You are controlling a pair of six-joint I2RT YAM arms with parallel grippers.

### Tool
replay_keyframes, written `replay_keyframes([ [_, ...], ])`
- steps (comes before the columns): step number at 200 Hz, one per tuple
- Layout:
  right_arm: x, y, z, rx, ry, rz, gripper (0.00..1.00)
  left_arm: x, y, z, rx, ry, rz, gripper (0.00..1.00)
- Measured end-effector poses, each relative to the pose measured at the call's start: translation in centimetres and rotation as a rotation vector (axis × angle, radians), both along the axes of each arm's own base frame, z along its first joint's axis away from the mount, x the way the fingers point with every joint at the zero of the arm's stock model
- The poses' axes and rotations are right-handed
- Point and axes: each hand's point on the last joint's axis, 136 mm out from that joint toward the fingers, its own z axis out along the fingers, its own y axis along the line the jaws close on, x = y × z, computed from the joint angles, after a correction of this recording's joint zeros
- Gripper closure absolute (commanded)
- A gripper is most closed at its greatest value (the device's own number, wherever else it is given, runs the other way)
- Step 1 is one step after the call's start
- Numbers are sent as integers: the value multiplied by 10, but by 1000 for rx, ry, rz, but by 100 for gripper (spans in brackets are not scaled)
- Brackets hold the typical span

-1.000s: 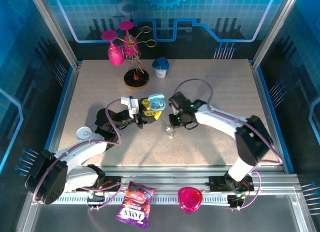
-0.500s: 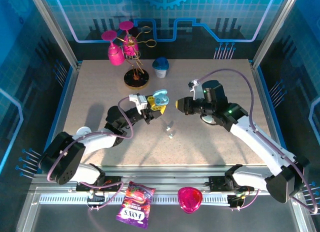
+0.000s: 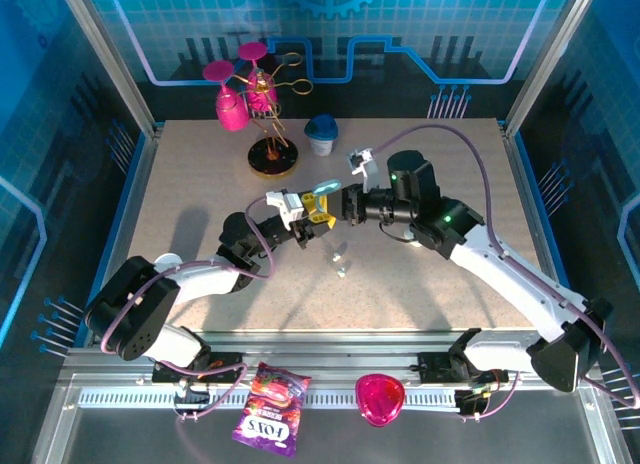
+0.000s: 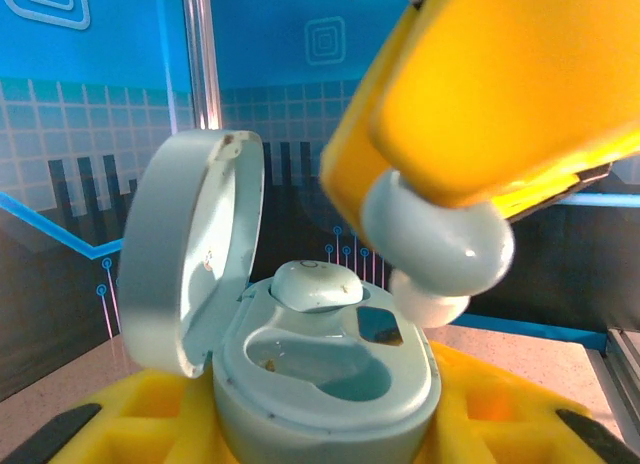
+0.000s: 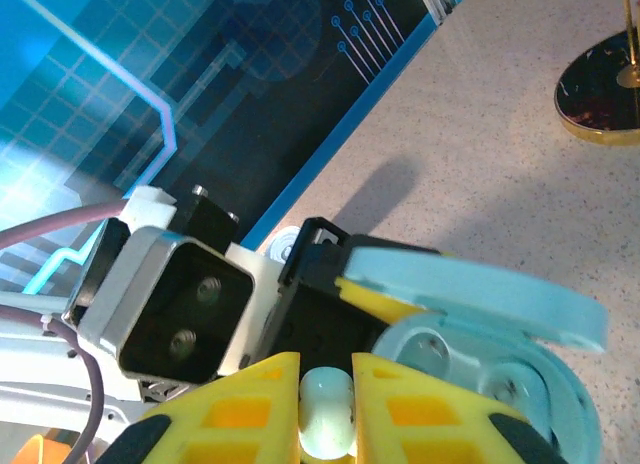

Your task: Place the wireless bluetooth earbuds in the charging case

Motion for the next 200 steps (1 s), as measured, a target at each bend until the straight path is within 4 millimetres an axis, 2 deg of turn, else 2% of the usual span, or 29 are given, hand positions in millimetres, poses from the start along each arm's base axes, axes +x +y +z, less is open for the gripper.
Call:
replay_keyframes([
  [55, 11, 4, -4, -44, -32, -24, 83, 1, 0, 0, 1, -1, 13, 82],
  [132, 13, 4, -17, -96, -31, -39, 82, 6, -1, -5, 7, 39, 31, 82],
  [169, 15, 2, -20, -114, -33, -54, 77, 7, -2, -7, 13, 53, 35, 82],
  [200, 16, 0, -22, -127, -34, -69, 69, 9, -2, -9, 20, 67, 44, 82],
])
